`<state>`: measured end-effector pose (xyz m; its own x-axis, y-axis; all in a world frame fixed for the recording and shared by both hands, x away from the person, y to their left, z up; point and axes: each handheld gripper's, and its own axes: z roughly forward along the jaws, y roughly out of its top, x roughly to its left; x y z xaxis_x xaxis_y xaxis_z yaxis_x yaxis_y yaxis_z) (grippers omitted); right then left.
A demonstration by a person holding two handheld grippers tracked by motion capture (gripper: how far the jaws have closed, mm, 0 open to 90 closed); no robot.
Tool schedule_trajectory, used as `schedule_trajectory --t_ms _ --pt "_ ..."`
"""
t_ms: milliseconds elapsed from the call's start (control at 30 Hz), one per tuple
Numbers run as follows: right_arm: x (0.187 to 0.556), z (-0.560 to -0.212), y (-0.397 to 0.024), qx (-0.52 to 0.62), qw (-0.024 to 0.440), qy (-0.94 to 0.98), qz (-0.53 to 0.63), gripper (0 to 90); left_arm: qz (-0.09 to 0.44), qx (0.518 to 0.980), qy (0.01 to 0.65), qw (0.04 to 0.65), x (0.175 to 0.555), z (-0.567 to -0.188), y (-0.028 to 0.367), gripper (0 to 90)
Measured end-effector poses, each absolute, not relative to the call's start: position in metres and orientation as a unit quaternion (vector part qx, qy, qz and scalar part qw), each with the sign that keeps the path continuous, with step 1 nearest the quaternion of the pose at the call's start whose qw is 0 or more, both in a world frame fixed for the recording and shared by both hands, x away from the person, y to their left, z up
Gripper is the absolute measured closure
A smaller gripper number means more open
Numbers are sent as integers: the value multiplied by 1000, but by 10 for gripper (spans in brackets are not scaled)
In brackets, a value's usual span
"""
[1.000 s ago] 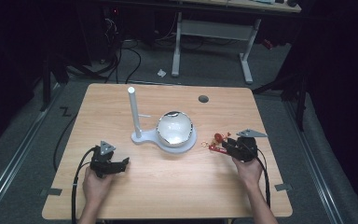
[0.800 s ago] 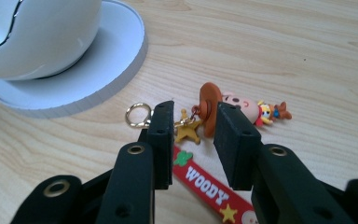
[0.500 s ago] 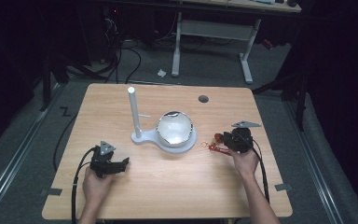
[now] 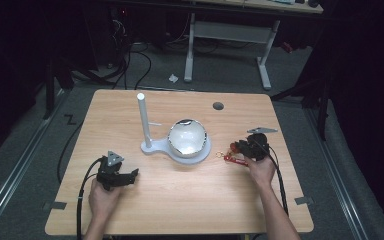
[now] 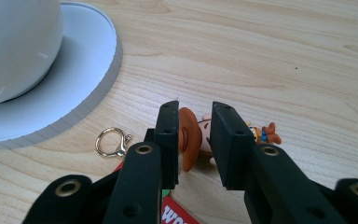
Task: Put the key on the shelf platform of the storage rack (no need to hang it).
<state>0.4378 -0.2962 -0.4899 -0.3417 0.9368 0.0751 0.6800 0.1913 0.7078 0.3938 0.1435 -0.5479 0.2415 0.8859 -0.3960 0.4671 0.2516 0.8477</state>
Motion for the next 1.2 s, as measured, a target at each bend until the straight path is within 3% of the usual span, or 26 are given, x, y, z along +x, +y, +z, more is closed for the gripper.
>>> schedule_trajectory --t_ms 500,1200 --pt "443 -500 -294 543 187 750 329 847 196 579 584 534 394 -548 143 195" --pt "425 -469 -307 524 181 734 393 859 196 579 584 534 394 -548 143 195"
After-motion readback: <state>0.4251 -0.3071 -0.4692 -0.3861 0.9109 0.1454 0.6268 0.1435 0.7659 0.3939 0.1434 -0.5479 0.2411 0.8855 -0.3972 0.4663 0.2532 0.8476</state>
